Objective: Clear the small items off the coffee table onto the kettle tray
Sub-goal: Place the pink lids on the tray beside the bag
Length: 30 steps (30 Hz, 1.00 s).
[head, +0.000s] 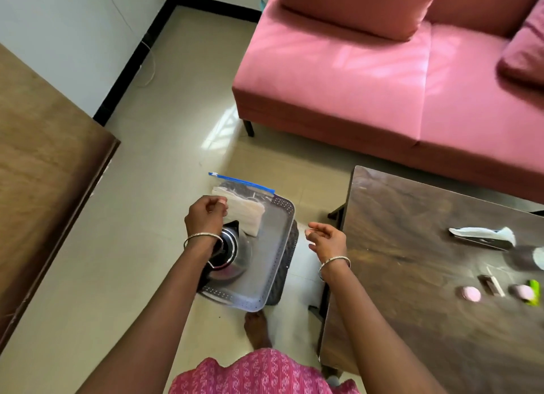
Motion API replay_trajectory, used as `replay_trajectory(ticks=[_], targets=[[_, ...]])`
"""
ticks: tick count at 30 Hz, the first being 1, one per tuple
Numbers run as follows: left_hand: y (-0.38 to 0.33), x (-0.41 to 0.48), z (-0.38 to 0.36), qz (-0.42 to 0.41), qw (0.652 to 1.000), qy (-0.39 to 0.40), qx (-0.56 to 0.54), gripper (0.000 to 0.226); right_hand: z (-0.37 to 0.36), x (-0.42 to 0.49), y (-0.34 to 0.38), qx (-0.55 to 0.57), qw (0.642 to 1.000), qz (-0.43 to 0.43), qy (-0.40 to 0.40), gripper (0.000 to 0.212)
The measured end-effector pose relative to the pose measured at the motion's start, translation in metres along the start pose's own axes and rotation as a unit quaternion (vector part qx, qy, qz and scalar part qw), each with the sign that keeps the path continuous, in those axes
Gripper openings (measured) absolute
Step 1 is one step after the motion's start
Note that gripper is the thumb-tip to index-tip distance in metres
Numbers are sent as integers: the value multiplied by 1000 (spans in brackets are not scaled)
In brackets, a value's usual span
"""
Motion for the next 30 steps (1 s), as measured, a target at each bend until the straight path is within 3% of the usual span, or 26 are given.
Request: replay_trajectory(ticks=[8, 13, 21, 30], targets=[[23, -99, -82, -19, 996, 91, -1, 10, 119, -27, -13, -19, 998, 48, -42, 13], [46, -172, -143, -17, 995, 93, 37, 22, 206, -41, -19, -18, 997, 55, -47, 14], [77, -297, -273, -7, 991, 123, 43, 12, 355, -41, -32, -12, 996, 67, -54, 14], [101, -372, -417, -39, 973, 183, 134, 15, 522, -26, -60, -26, 991, 44, -127, 15]])
Point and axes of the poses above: each hand's wrist, its own x-axis towards the middle knuckle, its own z-axis out of the back of the hand, y = z × x, the point moved 3 cm from there along x, towards the middle knuckle, and after that the axes turned 11 degrees about z, right-handed, at the moved point
